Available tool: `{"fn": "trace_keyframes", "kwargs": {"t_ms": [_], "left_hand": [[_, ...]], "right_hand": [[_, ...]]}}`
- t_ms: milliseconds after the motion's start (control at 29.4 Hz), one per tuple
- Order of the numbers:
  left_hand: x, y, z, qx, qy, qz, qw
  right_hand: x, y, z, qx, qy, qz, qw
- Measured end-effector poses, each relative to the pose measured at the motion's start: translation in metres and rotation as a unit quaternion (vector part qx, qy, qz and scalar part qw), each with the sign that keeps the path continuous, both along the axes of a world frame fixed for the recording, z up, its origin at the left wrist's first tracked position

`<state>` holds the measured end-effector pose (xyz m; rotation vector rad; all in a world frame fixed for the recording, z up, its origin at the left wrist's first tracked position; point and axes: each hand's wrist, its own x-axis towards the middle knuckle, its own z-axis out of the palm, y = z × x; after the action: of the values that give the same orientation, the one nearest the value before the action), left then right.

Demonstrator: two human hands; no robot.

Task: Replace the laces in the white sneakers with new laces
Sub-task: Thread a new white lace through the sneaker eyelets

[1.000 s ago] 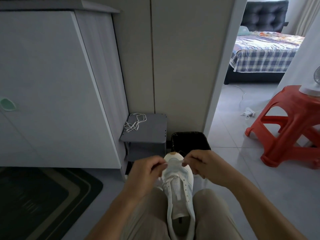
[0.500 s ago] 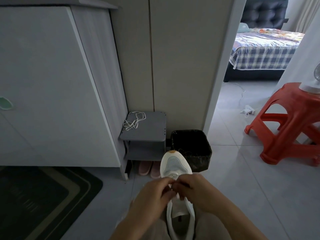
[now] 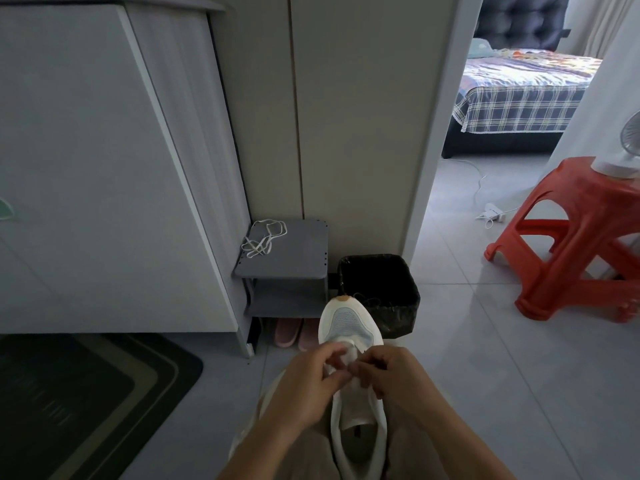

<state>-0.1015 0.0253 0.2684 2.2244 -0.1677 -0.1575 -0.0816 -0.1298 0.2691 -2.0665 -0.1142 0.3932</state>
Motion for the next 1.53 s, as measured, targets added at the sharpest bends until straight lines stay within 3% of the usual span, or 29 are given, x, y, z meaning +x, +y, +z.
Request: {"fn": "trace_keyframes", "kwargs": {"t_ms": [204,340,579,817,987,1259,1361,1463,1531], "left_hand": [[0.008,-0.002,-0.002,-0.076,0.018,0.048,0.996],[0.008,-0.003,-0.013,-0.107,0.023,0.122,0.987],[0.007,-0.027,-0.03,-0.132,-0.028,0.189,0.973],[0.002,-0.049,-0.039,-0.178,-0.031,0.253,0.95],[0.003,-0.054,-0.042,-0.212,0.011,0.268,0.94],[0.004,-0.062,-0.05,-0.315,0.048,0.348,0.882],[0.006,-0.062,-0.048,-0.304,0.048,0.321,0.896],[0.006,-0.06,-0.051,-0.221,0.04,0.261,0.939],[0.005,-0.058,-0.056,-0.173,0.017,0.238,0.955]], "right_hand": [[0.004,-0.001,0.001,0.003,-0.002,0.016,1.0],[0.008,-0.003,-0.014,-0.127,-0.078,-0.067,0.987],[0.005,0.004,-0.02,-0.245,-0.148,-0.056,0.956],[-0.001,-0.006,-0.03,-0.079,-0.139,-0.16,0.974],[-0.002,-0.007,-0.032,-0.06,-0.134,-0.155,0.977],[0.002,-0.005,-0.045,-0.051,-0.056,-0.154,0.985],[0.002,-0.002,-0.051,-0.094,-0.046,-0.152,0.983],[-0.004,-0.003,-0.042,-0.133,-0.168,-0.135,0.967],[-0.004,-0.003,-0.038,-0.132,-0.2,-0.131,0.962]]}}
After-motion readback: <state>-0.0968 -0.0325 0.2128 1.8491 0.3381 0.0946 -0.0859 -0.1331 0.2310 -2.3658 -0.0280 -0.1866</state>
